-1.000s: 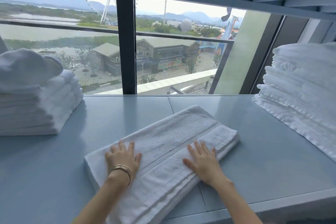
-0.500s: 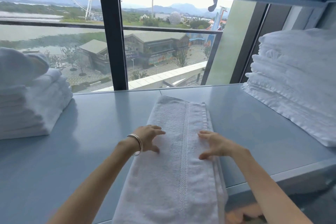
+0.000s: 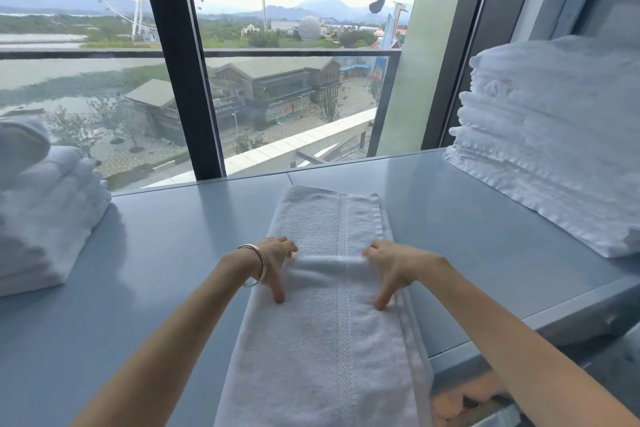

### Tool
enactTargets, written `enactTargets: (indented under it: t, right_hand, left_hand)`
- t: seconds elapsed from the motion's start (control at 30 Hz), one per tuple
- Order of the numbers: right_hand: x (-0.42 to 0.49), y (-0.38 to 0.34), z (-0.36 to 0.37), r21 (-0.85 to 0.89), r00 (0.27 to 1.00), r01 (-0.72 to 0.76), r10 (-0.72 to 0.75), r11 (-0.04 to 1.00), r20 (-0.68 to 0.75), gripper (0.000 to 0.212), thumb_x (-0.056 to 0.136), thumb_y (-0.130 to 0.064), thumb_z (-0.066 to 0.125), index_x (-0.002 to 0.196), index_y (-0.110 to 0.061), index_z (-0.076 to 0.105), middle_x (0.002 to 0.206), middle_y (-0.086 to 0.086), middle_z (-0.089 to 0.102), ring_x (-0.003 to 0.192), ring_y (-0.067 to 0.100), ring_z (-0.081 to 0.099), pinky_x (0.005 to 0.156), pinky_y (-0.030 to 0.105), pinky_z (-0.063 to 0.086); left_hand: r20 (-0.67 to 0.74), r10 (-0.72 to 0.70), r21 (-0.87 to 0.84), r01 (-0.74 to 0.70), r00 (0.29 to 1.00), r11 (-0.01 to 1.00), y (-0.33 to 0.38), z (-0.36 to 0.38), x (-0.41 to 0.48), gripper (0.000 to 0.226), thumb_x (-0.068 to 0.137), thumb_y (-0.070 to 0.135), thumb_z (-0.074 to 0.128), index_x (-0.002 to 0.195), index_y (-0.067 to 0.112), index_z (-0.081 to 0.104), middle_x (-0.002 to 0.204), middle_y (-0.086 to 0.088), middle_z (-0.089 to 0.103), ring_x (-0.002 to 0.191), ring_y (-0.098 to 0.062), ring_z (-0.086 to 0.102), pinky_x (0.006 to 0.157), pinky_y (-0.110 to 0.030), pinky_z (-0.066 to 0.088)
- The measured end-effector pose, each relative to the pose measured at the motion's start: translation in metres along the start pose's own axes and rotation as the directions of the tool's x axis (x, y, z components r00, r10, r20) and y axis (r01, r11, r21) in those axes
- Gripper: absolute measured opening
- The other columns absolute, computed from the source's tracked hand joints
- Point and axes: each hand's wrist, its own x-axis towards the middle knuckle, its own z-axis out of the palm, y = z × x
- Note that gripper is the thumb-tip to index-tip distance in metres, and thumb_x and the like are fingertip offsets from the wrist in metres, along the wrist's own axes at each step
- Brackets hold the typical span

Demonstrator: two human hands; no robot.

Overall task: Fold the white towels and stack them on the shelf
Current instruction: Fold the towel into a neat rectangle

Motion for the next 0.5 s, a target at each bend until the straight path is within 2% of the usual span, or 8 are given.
enactTargets:
  t: [0.1,0.17,0.27,0.37,0.4,0.43,0.5]
  right_hand:
    - [0.001,-0.004,0.002,-0.05,0.99,-0.012,0.005,0.999,-0.142,0.044,0.064,-0.034,0.075,0.093,-0.018,0.046,0.107,0.005,0.057,0.1,0.023,0.056,0.073,0.027,0.043]
    - [0.002,-0.007,0.007,-0.068,0.977,-0.055,0.04,0.996,-0.211,0.037,0.066,-0.031,0.071,0.086,-0.023,0.041,0.103,0.006,0.061,0.098,0.026,0.058,0.068,0.027,0.041]
    - [0.002,-0.006,0.006,-0.061,0.971,-0.082,0.066,0.995,-0.23,0.028,0.066,-0.033,0.069,0.084,-0.026,0.048,0.102,0.005,0.062,0.098,0.026,0.059,0.068,0.026,0.038]
    - [0.004,-0.002,-0.008,-0.092,0.937,-0.123,0.084,0.988,-0.34,0.03,0.068,-0.032,0.066,0.095,-0.022,0.056,0.105,0.001,0.06,0.099,0.025,0.058,0.068,0.027,0.037]
    - [0.004,-0.001,-0.016,-0.108,0.9,-0.146,0.087,0.983,-0.428,0.034,0.069,-0.031,0.067,0.099,-0.02,0.056,0.106,0.001,0.059,0.099,0.025,0.057,0.069,0.028,0.036]
    - [0.003,0.0,-0.025,-0.137,0.832,-0.174,0.071,0.975,-0.55,0.038,0.068,-0.03,0.071,0.101,-0.018,0.057,0.103,0.002,0.059,0.097,0.026,0.057,0.07,0.029,0.037]
    - [-0.002,0.003,-0.045,-0.195,0.626,-0.243,0.0,0.95,-0.78,0.043,0.055,-0.022,0.08,0.092,-0.014,0.06,0.089,0.004,0.059,0.085,0.027,0.055,0.069,0.032,0.036]
  left_hand:
    - [-0.111,-0.087,-0.064,0.08,0.99,0.995,0.002,0.009,0.002,0.069,0.061,0.029,0.075,0.124,0.026,0.046,0.119,0.006,0.053,0.107,-0.017,0.054,0.09,-0.03,0.048]
    - [-0.203,-0.137,-0.073,0.125,0.969,0.989,0.004,0.015,0.002,0.055,0.064,0.028,0.068,0.116,0.03,0.05,0.114,0.006,0.058,0.101,-0.02,0.058,0.081,-0.027,0.049]
    - [-0.225,-0.151,-0.043,0.145,0.963,0.988,0.006,0.015,-0.001,0.047,0.067,0.031,0.065,0.112,0.035,0.053,0.11,0.007,0.061,0.099,-0.021,0.059,0.072,-0.025,0.044]
    - [-0.284,-0.11,0.121,0.15,0.952,0.981,0.006,-0.001,-0.002,0.036,0.069,0.036,0.065,0.104,0.03,0.057,0.108,0.003,0.06,0.099,-0.023,0.059,0.067,-0.026,0.039]
    - [-0.365,-0.093,0.174,0.166,0.926,0.971,0.006,-0.01,-0.001,0.036,0.071,0.037,0.066,0.104,0.026,0.057,0.107,0.001,0.058,0.099,-0.025,0.058,0.067,-0.028,0.039]
    - [-0.502,-0.056,0.213,0.186,0.863,0.959,0.006,-0.02,0.0,0.038,0.069,0.036,0.069,0.102,0.021,0.059,0.105,-0.002,0.058,0.097,-0.026,0.058,0.069,-0.03,0.041]
    - [-0.782,0.047,0.224,0.21,0.622,0.952,0.004,-0.041,-0.001,0.039,0.055,0.025,0.078,0.089,0.014,0.062,0.091,-0.006,0.059,0.082,-0.029,0.057,0.066,-0.034,0.044]
